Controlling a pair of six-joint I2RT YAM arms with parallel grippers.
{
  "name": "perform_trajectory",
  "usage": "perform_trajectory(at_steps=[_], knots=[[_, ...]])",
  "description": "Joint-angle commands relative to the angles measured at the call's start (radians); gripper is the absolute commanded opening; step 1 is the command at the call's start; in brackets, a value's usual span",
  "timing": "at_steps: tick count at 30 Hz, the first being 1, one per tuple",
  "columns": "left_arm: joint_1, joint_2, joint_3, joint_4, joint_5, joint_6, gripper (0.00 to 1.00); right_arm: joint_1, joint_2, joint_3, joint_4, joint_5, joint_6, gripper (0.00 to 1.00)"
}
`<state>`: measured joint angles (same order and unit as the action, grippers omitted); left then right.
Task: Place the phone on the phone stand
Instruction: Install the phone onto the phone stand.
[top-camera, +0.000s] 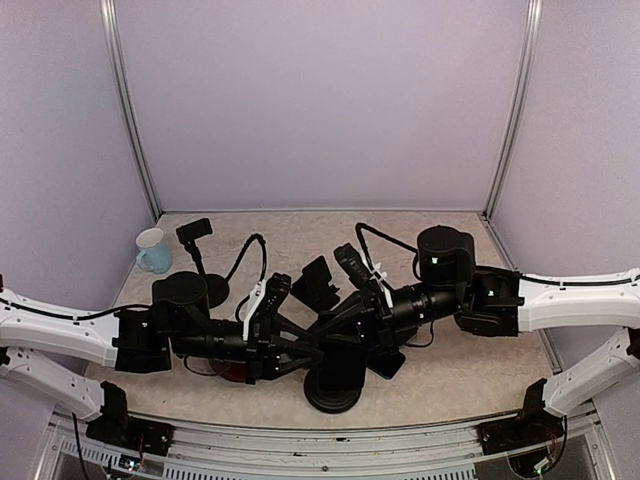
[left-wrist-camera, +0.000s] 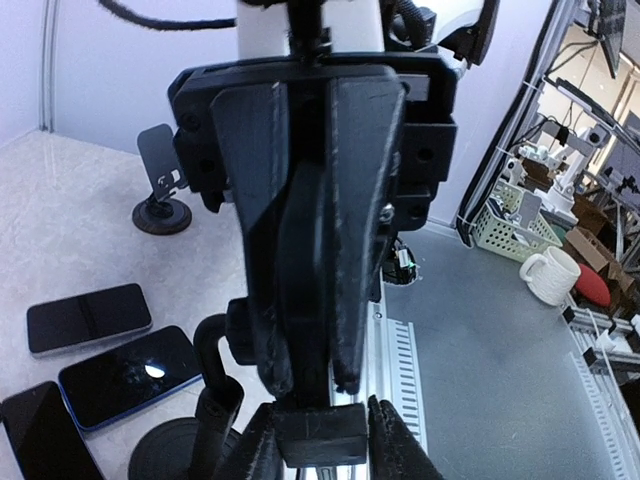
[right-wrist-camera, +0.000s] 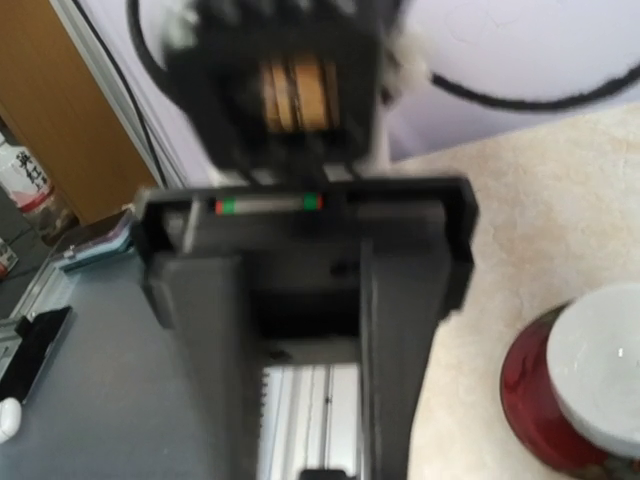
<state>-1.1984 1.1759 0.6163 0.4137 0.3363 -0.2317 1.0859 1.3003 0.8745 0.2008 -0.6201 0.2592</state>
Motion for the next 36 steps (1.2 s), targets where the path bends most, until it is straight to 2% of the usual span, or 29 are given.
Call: perform_trajectory(at_steps=[1, 9, 13, 17, 22, 25, 29, 32, 36], knots=[[0.001, -0.016, 0.016, 0.151, 0.072, 0.009, 0.38, -0.023, 0.019, 0.033, -0.041, 0.015, 0.000, 0.00], [0.019, -0.022, 0.007, 0.150, 0.083, 0.007, 0.71, -0.023, 0.030, 0.046, -0.046, 0.046, -0.010, 0.00], [0.027, -0.028, -0.008, 0.165, 0.081, -0.004, 0.78, -0.023, 0.039, 0.058, -0.064, 0.093, -0.023, 0.00], [0.027, -0.041, -0.021, 0.161, 0.082, -0.002, 0.82, -0.023, 0.041, 0.064, -0.063, 0.078, -0.026, 0.02], [0.033, -0.069, -0.041, 0.162, 0.076, -0.011, 0.84, -0.023, 0.028, 0.056, -0.065, 0.096, -0.023, 0.21], [0.033, -0.084, -0.043, 0.146, 0.067, -0.003, 0.86, -0.023, 0.014, 0.062, -0.085, 0.111, -0.020, 0.41], [0.034, -0.110, -0.053, 0.143, 0.055, -0.006, 0.89, -0.023, -0.007, 0.068, -0.127, 0.209, -0.010, 0.60], [0.034, -0.122, -0.059, 0.133, 0.049, -0.003, 0.90, -0.023, -0.008, 0.075, -0.154, 0.251, -0.008, 0.71], [0.036, -0.134, -0.072, 0.138, 0.035, -0.012, 0.92, -0.023, 0.005, 0.081, -0.172, 0.294, -0.007, 0.79]])
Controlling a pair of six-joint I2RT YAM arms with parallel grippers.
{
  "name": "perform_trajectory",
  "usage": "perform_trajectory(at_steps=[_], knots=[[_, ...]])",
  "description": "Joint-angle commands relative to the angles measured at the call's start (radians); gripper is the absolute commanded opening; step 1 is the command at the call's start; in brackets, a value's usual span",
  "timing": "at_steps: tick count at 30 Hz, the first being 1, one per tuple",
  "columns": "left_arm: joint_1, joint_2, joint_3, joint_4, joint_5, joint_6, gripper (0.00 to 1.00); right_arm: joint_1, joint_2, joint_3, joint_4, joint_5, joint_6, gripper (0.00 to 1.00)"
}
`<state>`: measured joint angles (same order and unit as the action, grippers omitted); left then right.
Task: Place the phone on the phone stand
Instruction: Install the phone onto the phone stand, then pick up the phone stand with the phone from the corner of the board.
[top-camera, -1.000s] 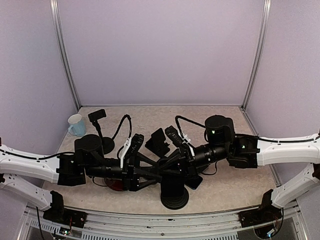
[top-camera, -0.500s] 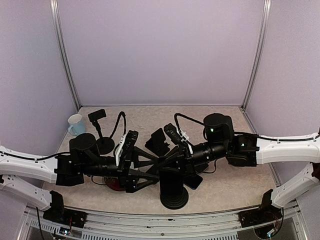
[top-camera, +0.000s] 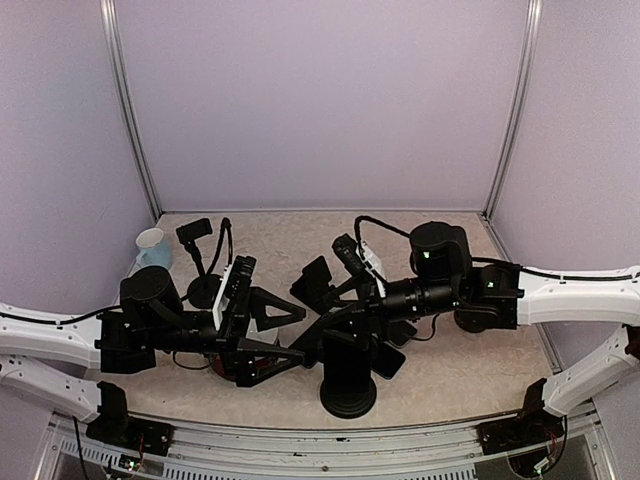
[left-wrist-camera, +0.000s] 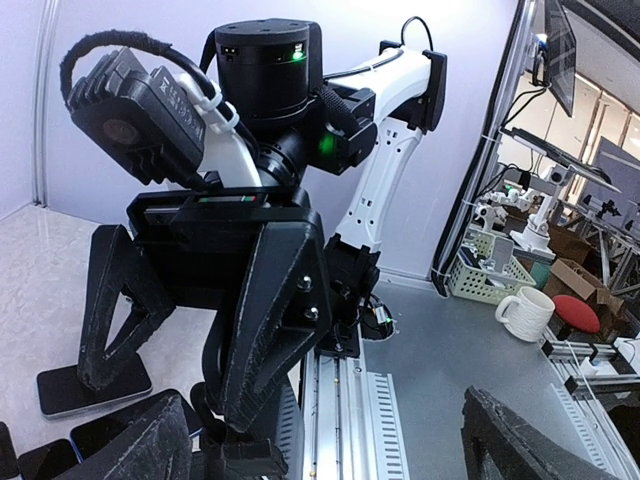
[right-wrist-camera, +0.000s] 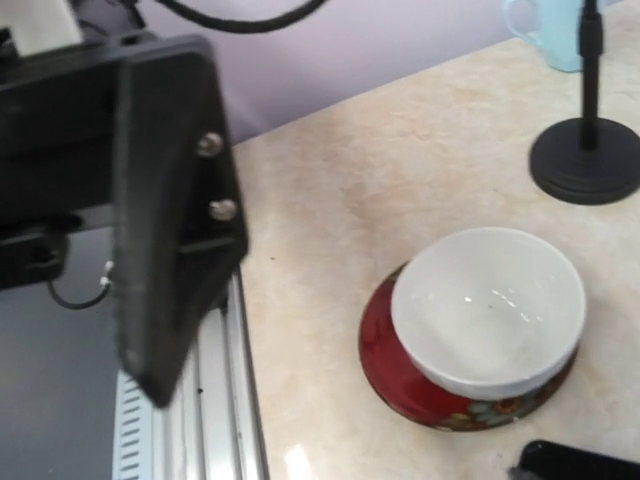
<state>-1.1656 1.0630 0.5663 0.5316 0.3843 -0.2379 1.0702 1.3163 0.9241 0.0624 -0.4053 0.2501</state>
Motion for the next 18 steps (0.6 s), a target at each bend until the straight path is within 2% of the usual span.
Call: perform_trajectory(at_steps=[1, 7, 18], knots=[[0.004, -0.022, -0.024, 0.021, -0.009, -0.009, 0.92, -0.007, -0.007, 0.033, -0.036, 0.085, 0.007, 0.80], [0.004, -0.033, -0.031, 0.008, -0.023, -0.007, 0.93, -0.007, -0.006, 0.033, -0.039, 0.097, 0.003, 0.88], [0.003, -0.019, -0.033, 0.020, -0.024, -0.009, 0.97, -0.007, -0.103, -0.039, -0.044, 0.142, 0.006, 0.93]])
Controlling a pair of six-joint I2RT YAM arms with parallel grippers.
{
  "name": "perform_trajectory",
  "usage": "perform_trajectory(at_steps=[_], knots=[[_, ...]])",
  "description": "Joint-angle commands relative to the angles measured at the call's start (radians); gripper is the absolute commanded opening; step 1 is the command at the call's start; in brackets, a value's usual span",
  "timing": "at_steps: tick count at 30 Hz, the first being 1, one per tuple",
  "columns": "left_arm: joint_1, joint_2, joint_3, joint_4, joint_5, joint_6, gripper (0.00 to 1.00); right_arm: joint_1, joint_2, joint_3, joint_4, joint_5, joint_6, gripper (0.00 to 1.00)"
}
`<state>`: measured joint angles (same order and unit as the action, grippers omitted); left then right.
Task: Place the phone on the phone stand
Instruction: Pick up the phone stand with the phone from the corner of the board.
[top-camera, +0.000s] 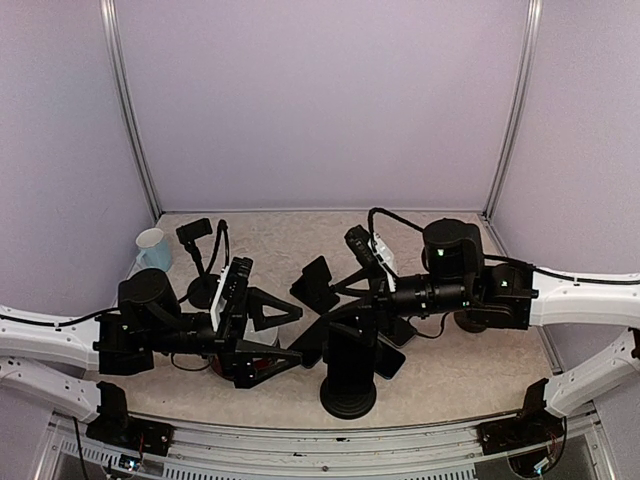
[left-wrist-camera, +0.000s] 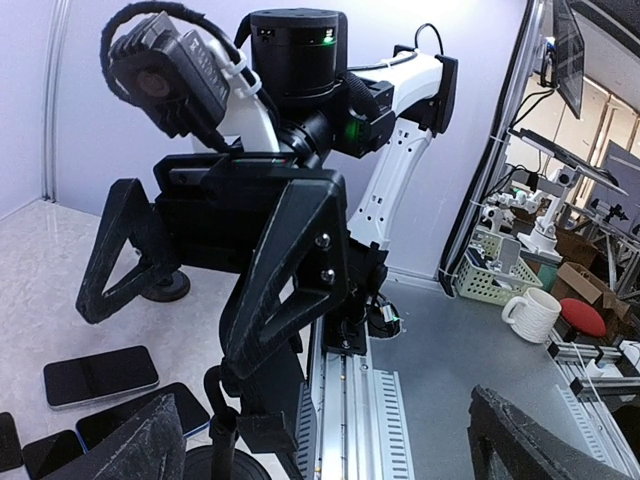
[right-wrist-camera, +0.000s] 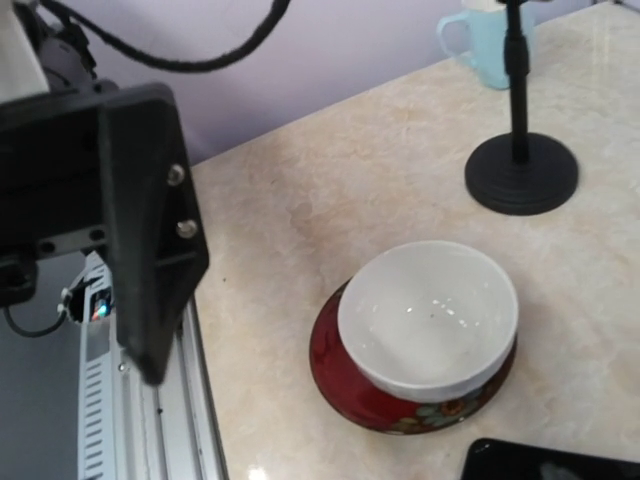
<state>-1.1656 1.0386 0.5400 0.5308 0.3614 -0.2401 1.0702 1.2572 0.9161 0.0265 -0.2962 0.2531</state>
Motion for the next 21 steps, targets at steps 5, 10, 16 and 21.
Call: perform_trajectory(at_steps=[5, 10, 16, 21], knots=[[0.004, 0.024, -0.001, 0.034, 0.000, -0.004, 0.98, -0.007, -0.054, -0.064, -0.005, 0.035, 0.005, 0.93], [0.001, 0.018, -0.003, 0.028, 0.004, -0.005, 0.99, -0.007, -0.059, -0.085, 0.012, 0.022, 0.016, 0.93], [0.001, -0.007, -0.020, 0.022, -0.010, -0.014, 0.99, -0.007, -0.038, -0.089, 0.029, 0.025, 0.017, 0.93], [0.003, -0.018, -0.026, 0.010, -0.026, -0.009, 0.99, -0.007, -0.027, -0.095, 0.034, 0.036, 0.012, 0.92]])
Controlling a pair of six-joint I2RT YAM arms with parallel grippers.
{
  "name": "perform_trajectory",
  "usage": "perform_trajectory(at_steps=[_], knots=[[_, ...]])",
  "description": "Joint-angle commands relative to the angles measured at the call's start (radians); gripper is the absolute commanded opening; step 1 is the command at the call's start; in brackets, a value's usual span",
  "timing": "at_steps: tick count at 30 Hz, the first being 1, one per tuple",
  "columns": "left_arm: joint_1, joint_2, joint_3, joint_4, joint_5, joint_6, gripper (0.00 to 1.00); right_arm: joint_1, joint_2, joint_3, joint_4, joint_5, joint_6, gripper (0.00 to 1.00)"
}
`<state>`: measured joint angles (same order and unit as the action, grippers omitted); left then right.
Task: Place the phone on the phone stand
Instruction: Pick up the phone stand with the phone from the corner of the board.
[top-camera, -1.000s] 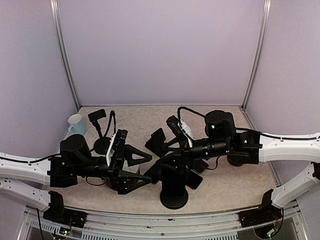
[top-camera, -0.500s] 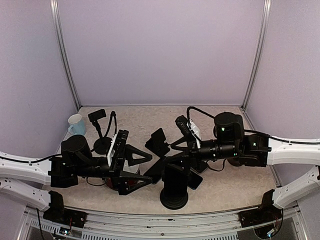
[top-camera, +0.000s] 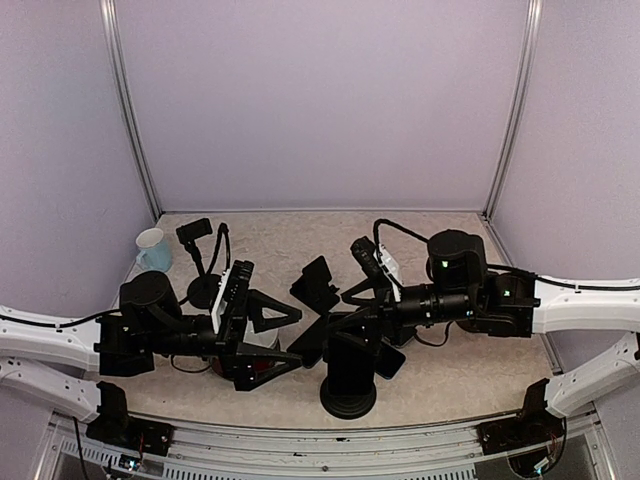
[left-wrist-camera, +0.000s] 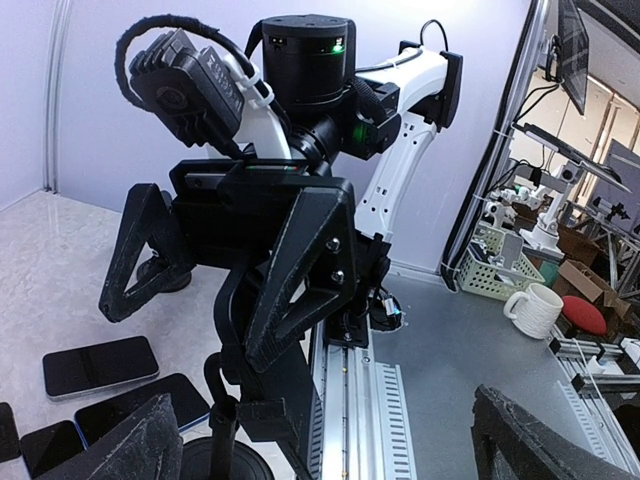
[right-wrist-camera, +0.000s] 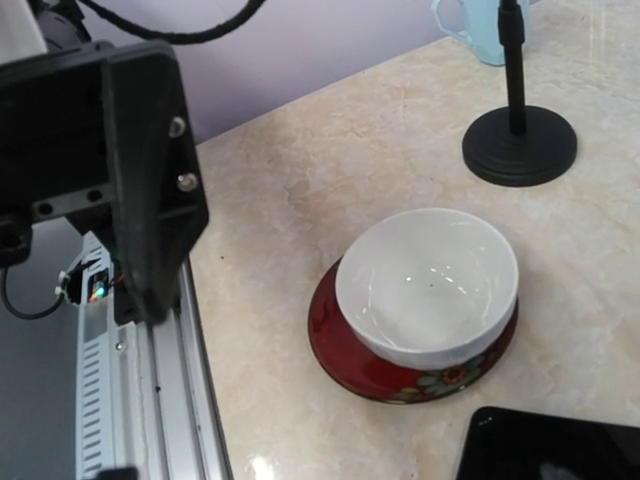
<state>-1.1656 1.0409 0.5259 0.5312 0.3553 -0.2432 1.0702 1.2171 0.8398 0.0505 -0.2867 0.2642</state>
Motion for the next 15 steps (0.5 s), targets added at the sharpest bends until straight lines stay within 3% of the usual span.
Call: perform_trajectory(at_steps=[1, 15], knots=[[0.002, -0.020, -0.010, 0.012, -0.018, -0.008, 0.99, -0.007, 0.013, -0.019, 0.009, 0.029, 0.002, 0.92], [0.002, -0.003, -0.006, 0.025, -0.013, -0.005, 0.99, -0.007, -0.028, -0.042, 0.015, 0.051, -0.003, 0.91]])
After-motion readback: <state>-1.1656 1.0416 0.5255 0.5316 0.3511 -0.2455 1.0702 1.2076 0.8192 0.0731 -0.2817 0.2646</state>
